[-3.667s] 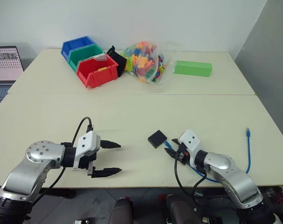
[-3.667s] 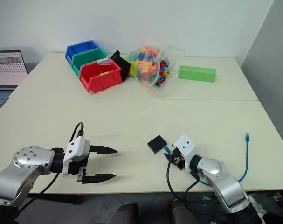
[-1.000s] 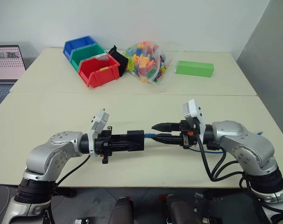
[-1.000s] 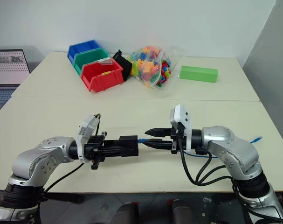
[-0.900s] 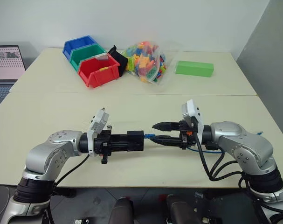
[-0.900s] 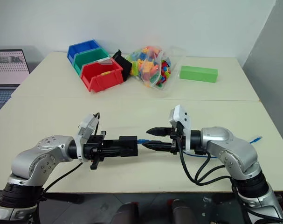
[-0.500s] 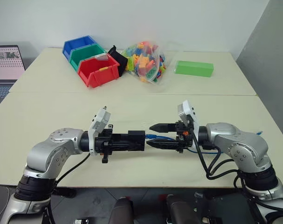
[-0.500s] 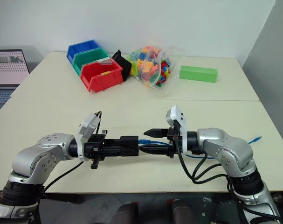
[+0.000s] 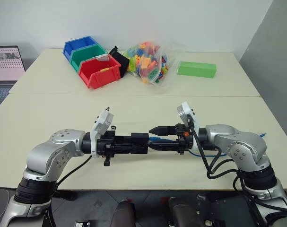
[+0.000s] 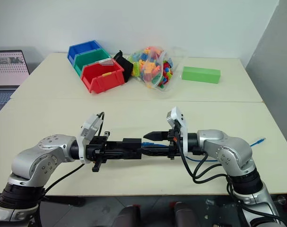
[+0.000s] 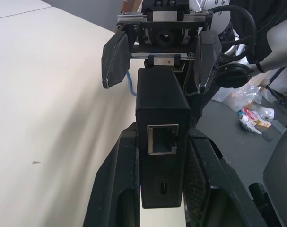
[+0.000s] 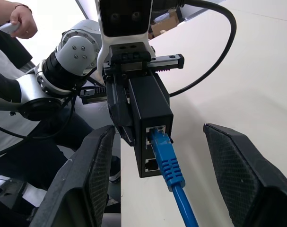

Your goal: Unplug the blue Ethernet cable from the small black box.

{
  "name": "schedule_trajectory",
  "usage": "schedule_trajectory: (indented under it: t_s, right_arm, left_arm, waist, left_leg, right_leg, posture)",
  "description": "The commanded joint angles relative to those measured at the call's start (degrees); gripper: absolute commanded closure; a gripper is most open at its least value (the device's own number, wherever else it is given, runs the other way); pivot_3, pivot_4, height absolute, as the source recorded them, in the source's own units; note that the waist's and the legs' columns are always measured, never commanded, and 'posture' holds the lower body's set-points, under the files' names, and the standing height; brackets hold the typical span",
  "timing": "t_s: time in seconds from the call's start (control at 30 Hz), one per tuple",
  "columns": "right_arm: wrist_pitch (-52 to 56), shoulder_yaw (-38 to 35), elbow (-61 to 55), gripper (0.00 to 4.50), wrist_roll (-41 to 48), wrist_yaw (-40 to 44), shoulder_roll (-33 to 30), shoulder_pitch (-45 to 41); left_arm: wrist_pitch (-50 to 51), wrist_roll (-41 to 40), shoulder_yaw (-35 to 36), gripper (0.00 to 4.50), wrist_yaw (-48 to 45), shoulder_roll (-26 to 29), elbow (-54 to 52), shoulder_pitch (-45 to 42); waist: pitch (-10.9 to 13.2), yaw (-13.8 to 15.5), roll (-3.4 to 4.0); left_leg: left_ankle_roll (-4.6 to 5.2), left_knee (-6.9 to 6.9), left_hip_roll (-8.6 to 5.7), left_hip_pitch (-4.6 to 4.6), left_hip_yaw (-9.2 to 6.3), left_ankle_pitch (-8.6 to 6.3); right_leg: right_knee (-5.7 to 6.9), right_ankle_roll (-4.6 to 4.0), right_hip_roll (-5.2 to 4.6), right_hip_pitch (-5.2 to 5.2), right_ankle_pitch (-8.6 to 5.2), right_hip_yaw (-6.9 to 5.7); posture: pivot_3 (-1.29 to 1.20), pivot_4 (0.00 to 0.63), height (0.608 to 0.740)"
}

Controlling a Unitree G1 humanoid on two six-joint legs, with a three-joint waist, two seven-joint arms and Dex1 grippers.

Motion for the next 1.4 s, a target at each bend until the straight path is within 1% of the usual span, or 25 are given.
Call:
schedule_trajectory:
  t_s: [0.03,0.07,0.1,0.27,0.5,0.57,0.87,1.2,1.27,1.33,1.4]
  right_arm:
    - [-0.2,-0.7,-1.0,1.52,0.8,1.1,-0.5,-1.0]
    - [-0.3,-0.7,-1.0,1.71,0.7,1.1,-0.5,-1.0]
    - [-0.3,-0.7,-0.9,1.79,0.7,1.2,-0.6,-1.0]
    - [-0.4,-0.7,-0.8,2.94,0.6,2.2,-1.3,-0.9]
    - [-1.2,0.1,-0.8,4.40,-0.2,4.2,-2.8,-1.0]
    - [-1.3,0.3,-0.9,4.46,-0.4,4.5,-3.0,-1.0]
    - [-2.7,1.7,-0.6,4.46,-2.5,5.9,-4.0,-1.1]
    - [-4.7,0.0,1.1,4.46,-4.9,8.6,-10.2,1.8]
    - [-5.5,-1.0,1.9,4.46,-5.4,7.8,-10.2,2.1]
    - [-7.6,-2.5,4.1,4.47,-7.0,5.1,-8.6,1.5]
    - [-13.2,-3.1,9.7,4.47,-13.2,-2.0,-4.9,-1.6]
  left_arm:
    - [0.2,-1.2,0.8,3.70,-0.1,0.6,-2.2,-0.6]
    - [0.3,-1.2,0.9,3.70,-0.1,0.6,-2.2,-0.6]
    - [0.4,-1.3,0.9,3.70,0.0,0.6,-2.2,-0.6]
    - [0.6,-1.1,1.0,3.70,-0.1,0.8,-2.0,-0.8]
    - [0.7,-1.1,1.2,3.70,-0.1,0.9,-1.8,-1.0]
    - [0.8,-1.2,1.2,3.70,-0.1,0.9,-1.9,-1.0]
    - [1.1,-1.5,1.6,3.70,0.4,0.6,-2.0,-1.0]
    - [0.7,-1.0,5.1,3.70,1.8,1.9,0.0,0.5]
    - [0.4,-0.5,5.7,3.70,2.0,2.4,0.3,1.2]
    - [0.3,-0.2,6.5,3.70,2.9,2.3,0.6,1.6]
    - [-0.2,0.6,7.3,3.70,4.6,1.9,1.4,2.1]
  waist:
    - [0.0,0.0,0.00]
    - [0.0,0.0,0.00]
    - [0.0,0.0,0.00]
    - [0.0,0.0,0.00]
    - [0.0,0.0,0.00]
    - [0.0,0.0,0.00]
    - [0.0,0.0,0.00]
    - [0.0,-0.1,0.00]
    - [0.0,-0.2,0.00]
    - [0.0,-0.3,0.00]
    - [0.0,-0.6,0.01]
  left_leg:
    - [0.00,0.00,0.00,0.00,0.00,0.00]
    - [0.00,0.00,0.00,0.00,0.00,0.00]
    - [0.00,-0.01,0.00,0.00,0.00,0.00]
    - [0.00,-0.01,0.00,0.00,0.00,0.00]
    - [0.00,-0.01,0.00,0.00,0.00,0.00]
    - [0.00,-0.01,0.00,0.00,0.00,0.00]
    - [0.00,-0.01,0.00,0.00,0.00,0.00]
    - [0.00,-0.02,0.00,-0.01,0.02,0.00]
    - [0.00,-0.03,0.00,0.00,0.02,0.00]
    - [0.00,-0.03,0.01,-0.01,0.01,0.00]
    - [0.00,-0.03,0.01,0.00,0.01,0.00]
  right_leg:
    - [0.00,0.00,0.00,0.00,0.00,0.00]
    - [0.00,0.00,0.00,0.00,0.00,0.00]
    - [0.00,0.00,0.00,0.00,0.00,-0.01]
    - [-0.01,0.00,0.00,0.00,0.00,-0.01]
    - [-0.01,0.00,0.00,-0.01,0.00,-0.01]
    - [-0.01,0.00,0.00,-0.01,0.00,-0.02]
    - [-0.03,0.00,0.00,-0.01,0.00,-0.02]
    - [-0.05,0.00,0.00,-0.02,-0.01,-0.01]
    - [-0.05,0.00,0.00,-0.02,0.00,-0.01]
    - [-0.05,0.00,0.00,-0.02,0.00,-0.02]
    - [-0.05,0.01,0.00,-0.02,0.00,0.00]
  posture:
    - [0.00,0.150,0.740]
    - [0.00,0.150,0.740]
    - [0.00,0.150,0.740]
    - [0.00,0.150,0.740]
    - [0.00,0.150,0.740]
    - [0.00,0.150,0.740]
    - [0.00,0.150,0.740]
    - [0.00,0.150,0.740]
    - [0.00,0.150,0.740]
    - [0.00,0.150,0.740]
    - [0.00,0.150,0.740]
